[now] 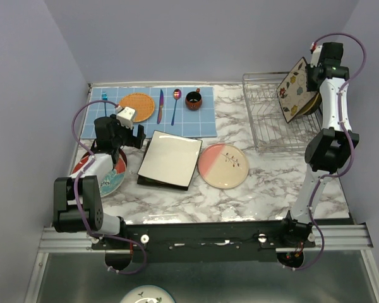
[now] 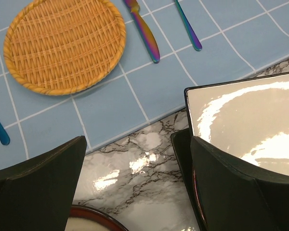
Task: Unload the plates from the dish rack
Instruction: Place the plate at the center of the board.
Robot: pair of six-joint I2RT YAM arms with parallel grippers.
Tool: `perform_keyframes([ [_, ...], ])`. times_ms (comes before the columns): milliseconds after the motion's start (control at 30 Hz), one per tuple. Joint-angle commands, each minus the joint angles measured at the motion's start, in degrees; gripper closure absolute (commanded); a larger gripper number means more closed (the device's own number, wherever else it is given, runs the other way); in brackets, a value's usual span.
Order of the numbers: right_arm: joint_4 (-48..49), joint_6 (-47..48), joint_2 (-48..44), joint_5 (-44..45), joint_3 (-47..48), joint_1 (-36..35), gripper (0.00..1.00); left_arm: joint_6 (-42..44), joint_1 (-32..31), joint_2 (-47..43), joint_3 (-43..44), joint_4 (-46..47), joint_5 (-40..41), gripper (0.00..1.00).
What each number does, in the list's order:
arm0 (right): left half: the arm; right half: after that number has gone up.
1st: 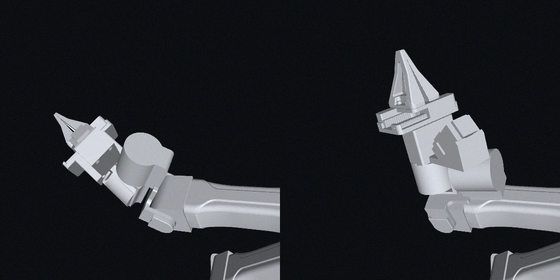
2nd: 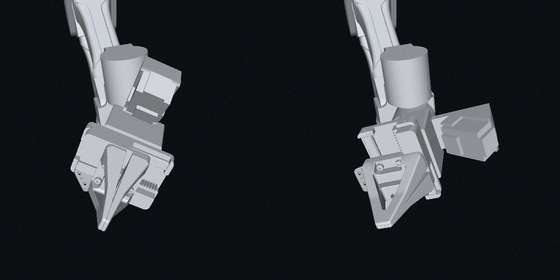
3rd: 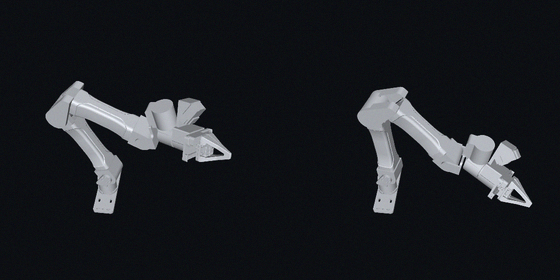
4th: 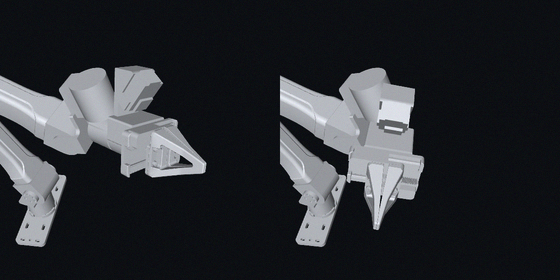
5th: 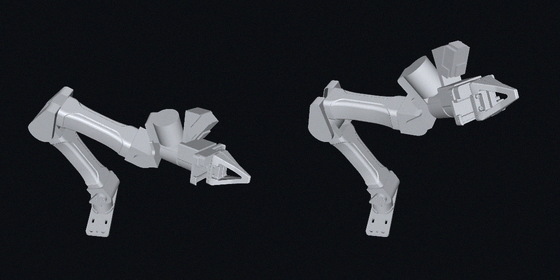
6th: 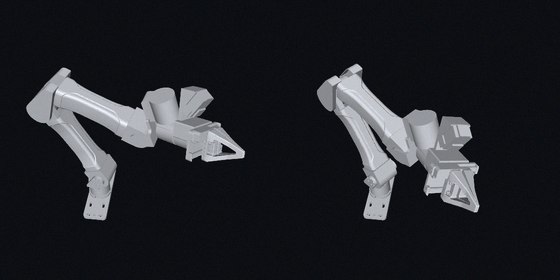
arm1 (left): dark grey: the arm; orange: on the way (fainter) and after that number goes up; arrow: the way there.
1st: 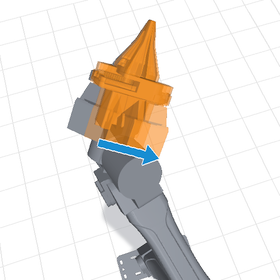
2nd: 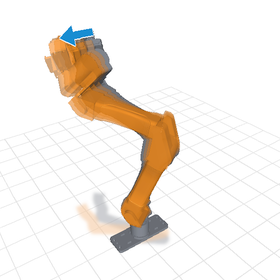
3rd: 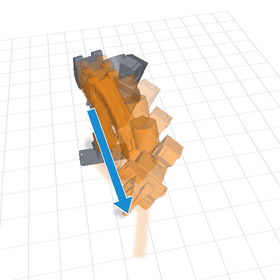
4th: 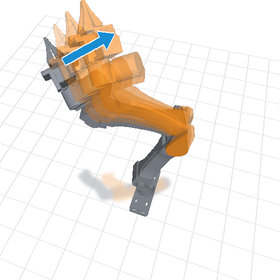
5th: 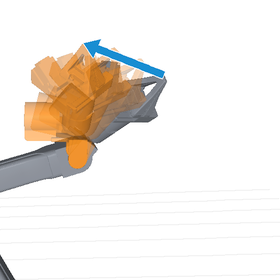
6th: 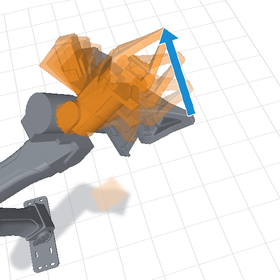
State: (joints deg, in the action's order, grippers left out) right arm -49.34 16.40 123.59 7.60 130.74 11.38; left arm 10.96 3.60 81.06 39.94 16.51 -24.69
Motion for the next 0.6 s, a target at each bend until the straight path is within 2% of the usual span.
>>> perform_keyframes([
  [0,-0.4,-0.9,0.9,-2.8,-1.2,0.4,0.63,0.2,-0.3,-1.3,0.1,-1.0,-3.8,0.02],
  [367,-1.1,-1.3,3.8,-3.8,0.6,0.3,0.64,0.8,-0.3,-1.8,0.4,-1.6,-3.8,0.02],
  [500,-1.5,-1.6,4.6,-4.5,1.6,0.4,0.67,1.0,-0.3,-1.8,0.0,-1.4,-3.9,0.02],
  [567,-1.5,-1.7,4.7,-5.0,2.1,0.4,0.74,1.1,-0.3,-1.7,0.0,-1.4,-3.9,0.02],
])
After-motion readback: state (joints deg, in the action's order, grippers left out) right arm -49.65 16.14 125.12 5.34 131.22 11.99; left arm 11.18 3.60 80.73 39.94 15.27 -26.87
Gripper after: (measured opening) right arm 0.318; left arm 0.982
